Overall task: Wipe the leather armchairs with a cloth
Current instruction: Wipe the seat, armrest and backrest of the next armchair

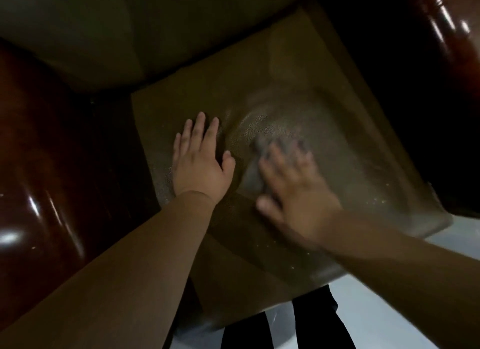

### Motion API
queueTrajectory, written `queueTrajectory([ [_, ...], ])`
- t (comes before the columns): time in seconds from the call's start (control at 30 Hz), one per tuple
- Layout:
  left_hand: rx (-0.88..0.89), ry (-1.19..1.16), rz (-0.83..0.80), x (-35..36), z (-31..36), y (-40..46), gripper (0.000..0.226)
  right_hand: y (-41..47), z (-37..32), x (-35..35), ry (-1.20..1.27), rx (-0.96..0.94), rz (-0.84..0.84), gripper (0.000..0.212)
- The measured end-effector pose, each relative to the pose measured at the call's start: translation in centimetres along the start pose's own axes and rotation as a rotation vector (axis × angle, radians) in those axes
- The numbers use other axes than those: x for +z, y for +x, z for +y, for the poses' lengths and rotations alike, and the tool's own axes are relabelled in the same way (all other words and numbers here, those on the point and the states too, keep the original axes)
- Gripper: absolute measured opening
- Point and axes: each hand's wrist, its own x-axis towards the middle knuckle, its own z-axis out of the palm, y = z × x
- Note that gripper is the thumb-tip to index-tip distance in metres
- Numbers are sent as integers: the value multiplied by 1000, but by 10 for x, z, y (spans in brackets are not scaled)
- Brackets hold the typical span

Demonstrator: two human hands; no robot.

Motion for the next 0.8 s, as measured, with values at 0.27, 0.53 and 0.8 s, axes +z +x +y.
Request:
queueTrajectory([
  [0.27,-128,3,19,1,25,-22,73,-4,115,-16,92,452,219,85],
  [0.53,-247,-14,-28,-6,44,-18,76,-42,72,3,-87,-215,-18,80],
  [0.8,73,74,-41,9,124,-1,73,-60,89,15,132,463,225,87],
])
